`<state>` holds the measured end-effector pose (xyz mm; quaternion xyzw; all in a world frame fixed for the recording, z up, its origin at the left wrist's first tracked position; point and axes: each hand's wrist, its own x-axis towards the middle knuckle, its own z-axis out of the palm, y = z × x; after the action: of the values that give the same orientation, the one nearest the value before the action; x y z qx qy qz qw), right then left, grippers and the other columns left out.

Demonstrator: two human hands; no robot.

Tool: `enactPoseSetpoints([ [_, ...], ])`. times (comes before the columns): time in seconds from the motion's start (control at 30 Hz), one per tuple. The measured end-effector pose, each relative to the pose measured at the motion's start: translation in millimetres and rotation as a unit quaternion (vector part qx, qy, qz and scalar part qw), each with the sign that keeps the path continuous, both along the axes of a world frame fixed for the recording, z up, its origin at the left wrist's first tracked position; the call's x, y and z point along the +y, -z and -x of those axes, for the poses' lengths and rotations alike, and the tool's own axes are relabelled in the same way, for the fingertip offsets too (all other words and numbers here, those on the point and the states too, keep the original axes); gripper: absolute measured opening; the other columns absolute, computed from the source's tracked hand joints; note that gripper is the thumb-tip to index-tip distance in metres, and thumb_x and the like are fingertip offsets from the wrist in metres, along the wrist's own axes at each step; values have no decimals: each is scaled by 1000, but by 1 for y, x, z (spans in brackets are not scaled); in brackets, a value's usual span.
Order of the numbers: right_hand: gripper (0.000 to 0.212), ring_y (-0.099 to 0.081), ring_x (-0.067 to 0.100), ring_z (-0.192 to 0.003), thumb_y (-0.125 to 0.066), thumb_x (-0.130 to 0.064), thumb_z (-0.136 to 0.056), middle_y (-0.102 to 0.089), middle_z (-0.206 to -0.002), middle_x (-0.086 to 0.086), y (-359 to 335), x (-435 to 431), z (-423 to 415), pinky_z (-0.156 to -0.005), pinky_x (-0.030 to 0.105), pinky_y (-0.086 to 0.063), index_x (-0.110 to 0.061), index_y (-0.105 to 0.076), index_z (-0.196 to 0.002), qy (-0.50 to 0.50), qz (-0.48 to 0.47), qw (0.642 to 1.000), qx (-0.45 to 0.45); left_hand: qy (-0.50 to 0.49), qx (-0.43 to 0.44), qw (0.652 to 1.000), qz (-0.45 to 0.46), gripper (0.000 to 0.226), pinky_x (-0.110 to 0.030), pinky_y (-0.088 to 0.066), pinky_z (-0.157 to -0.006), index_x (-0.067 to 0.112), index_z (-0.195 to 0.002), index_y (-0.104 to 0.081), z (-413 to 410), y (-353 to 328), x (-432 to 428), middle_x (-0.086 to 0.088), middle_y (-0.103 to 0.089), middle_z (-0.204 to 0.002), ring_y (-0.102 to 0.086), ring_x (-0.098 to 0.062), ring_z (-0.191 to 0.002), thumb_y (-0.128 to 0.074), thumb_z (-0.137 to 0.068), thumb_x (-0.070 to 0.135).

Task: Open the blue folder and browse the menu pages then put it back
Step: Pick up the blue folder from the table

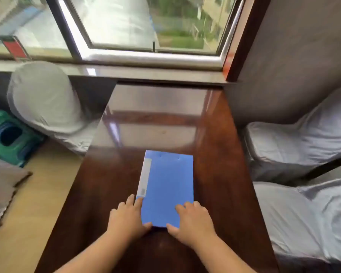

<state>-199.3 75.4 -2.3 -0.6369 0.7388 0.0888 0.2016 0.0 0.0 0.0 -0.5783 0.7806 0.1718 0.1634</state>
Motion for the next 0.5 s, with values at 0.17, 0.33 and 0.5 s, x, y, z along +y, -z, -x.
enactPoseSetpoints([
  [0.17, 92, -36, 34, -149, -41, -77, -85, -41, -164, 8, 53, 10, 0, -121, 58, -30, -30, -27, -163, 5, -69, 997, -37, -175, 104, 973, -107, 102, -48, -47, -109, 18, -157, -30, 5, 44, -3, -10, -47, -155, -51, -35, -137, -67, -75, 67],
  [0.33, 95, -33, 30, -153, -41, -78, -84, -35, -170, 7, 68, 15, 6, -124, 55, -30, -33, -22, -165, 33, -78, 994, -66, -286, 146, 941, -107, 103, -49, -51, -104, 15, -158, -29, 15, 63, -13, -14, -53, -147, -56, -37, -131, -71, -78, 63],
  [0.5, 88, -38, 26, -150, -45, -73, -92, -36, -169, 0, 61, 24, 17, -118, 48, -38, -31, -22, -165, 69, -67, 988, -124, -320, 241, 909, -120, 26, -34, -46, -62, 18, -114, -44, 23, 57, -18, -8, -67, -115, -61, -15, -79, -58, -100, 36],
])
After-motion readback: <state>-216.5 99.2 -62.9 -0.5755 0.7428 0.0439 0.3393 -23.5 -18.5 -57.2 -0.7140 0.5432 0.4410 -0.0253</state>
